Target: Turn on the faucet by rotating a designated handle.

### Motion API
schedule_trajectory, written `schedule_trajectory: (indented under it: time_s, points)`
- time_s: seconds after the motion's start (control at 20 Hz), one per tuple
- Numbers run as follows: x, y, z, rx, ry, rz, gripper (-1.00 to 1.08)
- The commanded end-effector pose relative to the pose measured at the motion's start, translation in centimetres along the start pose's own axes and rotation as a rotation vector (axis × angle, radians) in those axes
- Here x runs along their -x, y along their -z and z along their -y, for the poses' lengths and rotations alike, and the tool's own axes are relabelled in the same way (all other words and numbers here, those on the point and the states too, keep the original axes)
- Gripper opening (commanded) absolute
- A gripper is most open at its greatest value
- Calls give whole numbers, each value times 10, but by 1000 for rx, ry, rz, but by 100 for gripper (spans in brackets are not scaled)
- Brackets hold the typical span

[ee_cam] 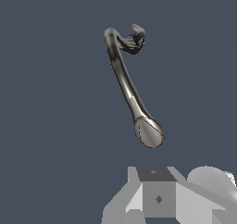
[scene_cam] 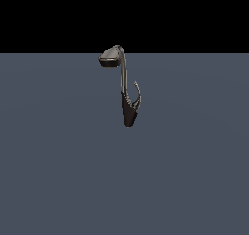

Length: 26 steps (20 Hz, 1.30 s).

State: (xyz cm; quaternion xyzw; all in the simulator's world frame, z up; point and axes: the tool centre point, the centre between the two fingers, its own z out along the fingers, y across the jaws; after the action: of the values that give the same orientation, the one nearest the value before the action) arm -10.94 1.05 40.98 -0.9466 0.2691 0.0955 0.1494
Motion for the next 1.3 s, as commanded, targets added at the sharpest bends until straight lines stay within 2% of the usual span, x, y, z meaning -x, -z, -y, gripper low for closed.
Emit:
schedule_trajectory:
  time_s: [0.0, 0.6, 1.25]
  points:
    - [-19, -9, 7, -38, -77, 23, -100]
    - [-115, -63, 22, -200, -461, 140, -100]
    - [-213, -139, 9, -338, -888, 269, -100]
